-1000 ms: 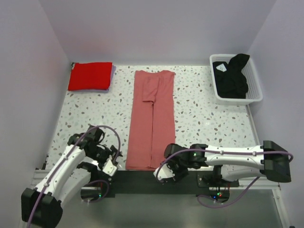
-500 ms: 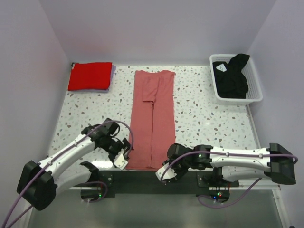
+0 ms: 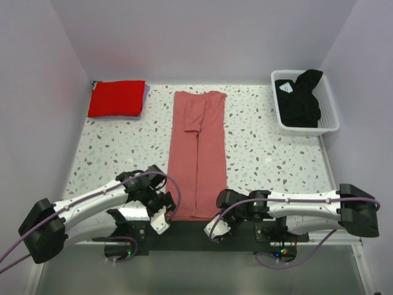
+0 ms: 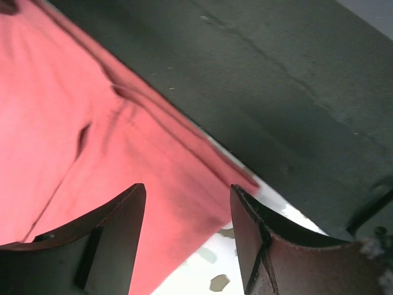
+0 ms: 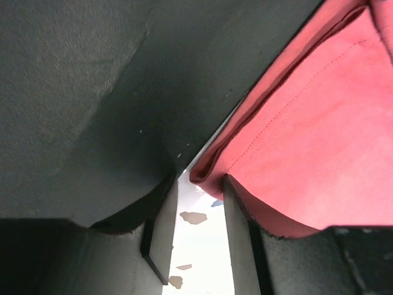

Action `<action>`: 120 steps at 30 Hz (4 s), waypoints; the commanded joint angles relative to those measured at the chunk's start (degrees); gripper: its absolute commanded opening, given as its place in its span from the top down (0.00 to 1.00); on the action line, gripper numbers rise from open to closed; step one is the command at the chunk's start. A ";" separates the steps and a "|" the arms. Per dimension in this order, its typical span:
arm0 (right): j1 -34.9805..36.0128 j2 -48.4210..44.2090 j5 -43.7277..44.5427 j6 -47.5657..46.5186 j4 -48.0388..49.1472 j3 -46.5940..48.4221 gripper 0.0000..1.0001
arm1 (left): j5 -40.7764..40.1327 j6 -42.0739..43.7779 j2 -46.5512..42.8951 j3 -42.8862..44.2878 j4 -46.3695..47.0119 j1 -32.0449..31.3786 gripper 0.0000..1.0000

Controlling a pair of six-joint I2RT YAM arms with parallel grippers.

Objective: Fold and stack the t-shirts
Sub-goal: Fold the tshirt

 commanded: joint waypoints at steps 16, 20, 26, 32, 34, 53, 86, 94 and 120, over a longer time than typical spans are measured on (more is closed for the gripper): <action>-0.20 1.91 2.90 0.19 6.87 -3.89 0.92 | -6.90 1.67 3.53 -5.61 4.53 -2.98 0.58; -0.20 0.86 4.39 1.86 8.37 -4.51 1.00 | -6.81 -0.53 3.89 -5.34 6.47 -3.07 0.80; -0.55 -7.30 4.49 5.55 5.83 -3.37 1.00 | -6.03 -5.78 -2.86 -3.86 7.00 -2.80 0.94; -7.73 -11.89 2.47 6.44 2.13 1.98 1.00 | -3.22 -8.45 -1.93 3.51 4.80 4.21 0.99; -11.09 -10.49 -0.42 4.86 1.34 3.74 1.00 | -2.51 -8.44 -0.51 5.28 5.14 8.51 1.00; -45.19 20.35 -16.43 -16.23 5.38 27.12 1.00 | 1.89 -4.84 30.33 31.99 15.17 26.99 1.00; -53.55 46.37 -18.20 -22.04 6.08 50.15 1.00 | -0.48 -3.69 53.54 50.99 20.18 32.79 0.99; -53.55 41.83 -12.74 -13.70 4.25 51.56 0.43 | -2.68 -20.37 49.87 52.31 23.96 34.81 0.40; -52.14 50.24 -23.64 42.03 -2.89 46.03 0.83 | 11.21 -90.96 47.99 26.74 33.36 37.01 0.58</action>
